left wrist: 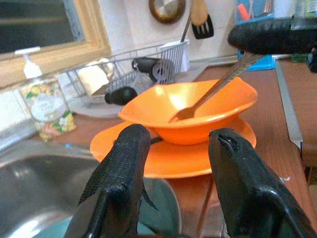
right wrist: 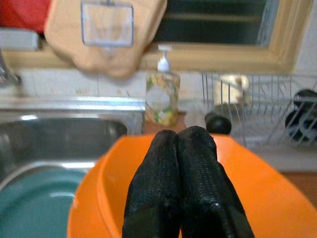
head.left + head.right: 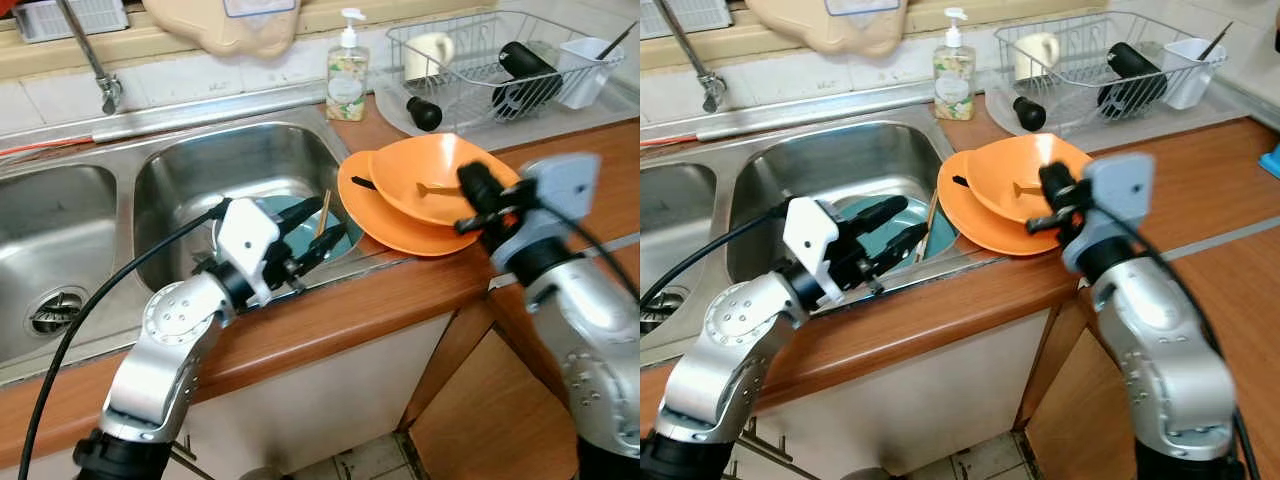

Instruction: Kitchen organization

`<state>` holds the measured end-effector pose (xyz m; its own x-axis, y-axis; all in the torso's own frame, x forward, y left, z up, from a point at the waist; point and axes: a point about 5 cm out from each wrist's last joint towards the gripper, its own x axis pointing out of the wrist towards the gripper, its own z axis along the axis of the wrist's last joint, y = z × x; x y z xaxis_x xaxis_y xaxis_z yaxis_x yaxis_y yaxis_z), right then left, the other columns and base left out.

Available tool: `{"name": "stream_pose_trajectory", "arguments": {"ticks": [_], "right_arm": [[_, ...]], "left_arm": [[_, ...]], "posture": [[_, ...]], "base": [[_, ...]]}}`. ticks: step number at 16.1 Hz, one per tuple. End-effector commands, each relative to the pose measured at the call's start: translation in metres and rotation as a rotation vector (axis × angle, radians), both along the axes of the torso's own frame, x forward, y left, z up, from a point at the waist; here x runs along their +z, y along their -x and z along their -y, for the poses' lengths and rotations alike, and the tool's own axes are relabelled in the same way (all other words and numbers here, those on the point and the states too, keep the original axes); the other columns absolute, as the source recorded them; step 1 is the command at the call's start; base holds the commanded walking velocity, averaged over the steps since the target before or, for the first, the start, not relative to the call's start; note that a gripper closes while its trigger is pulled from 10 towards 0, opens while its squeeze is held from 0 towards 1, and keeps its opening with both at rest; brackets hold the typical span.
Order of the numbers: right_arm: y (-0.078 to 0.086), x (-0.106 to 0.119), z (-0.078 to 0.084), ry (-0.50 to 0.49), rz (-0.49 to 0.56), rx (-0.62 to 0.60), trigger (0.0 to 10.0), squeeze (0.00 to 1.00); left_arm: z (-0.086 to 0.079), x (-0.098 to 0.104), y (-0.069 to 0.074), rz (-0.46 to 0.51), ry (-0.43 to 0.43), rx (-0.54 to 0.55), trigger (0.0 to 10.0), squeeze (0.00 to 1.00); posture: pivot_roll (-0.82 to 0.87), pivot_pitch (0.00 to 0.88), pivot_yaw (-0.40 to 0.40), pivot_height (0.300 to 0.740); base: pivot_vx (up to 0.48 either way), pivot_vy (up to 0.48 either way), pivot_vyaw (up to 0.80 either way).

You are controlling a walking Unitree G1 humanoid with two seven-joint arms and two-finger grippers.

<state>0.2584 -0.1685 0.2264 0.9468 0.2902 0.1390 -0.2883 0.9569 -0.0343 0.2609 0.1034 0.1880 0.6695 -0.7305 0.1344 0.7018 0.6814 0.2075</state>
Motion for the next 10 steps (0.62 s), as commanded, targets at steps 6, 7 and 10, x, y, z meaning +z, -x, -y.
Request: {"name": "stream_pose_trajectory", "arguments": {"ticks": [6,7,10], "right_arm": [[0.005,0.009,0.007,-0.130,0.023,0.114,0.0,0.00],[0.006,0.003,0.006,-0.072,-0.013,0.113,4.1,0.00],[0.006,-0.014,0.010,0.056,-0.088,0.072,10.0,0.00]], "left_arm": [[0.005,0.003,-0.004,0.057,-0.058,0.001,10.0,0.00],[0.006,0.002,-0.003,0.057,-0.059,0.001,10.0,0.00],[0.007,-0.004,-0.002,0.031,-0.060,-0.002,10.0,0.00]], "posture": [[-0.04,0.000,0.068,0.740],[-0.04,0.000,0.068,0.740],[-0.04,0.000,0.068,0.740]], "base": [[0.000,0.000,0.00],[0.000,0.000,0.00],[0.000,0.000,0.00]]}}
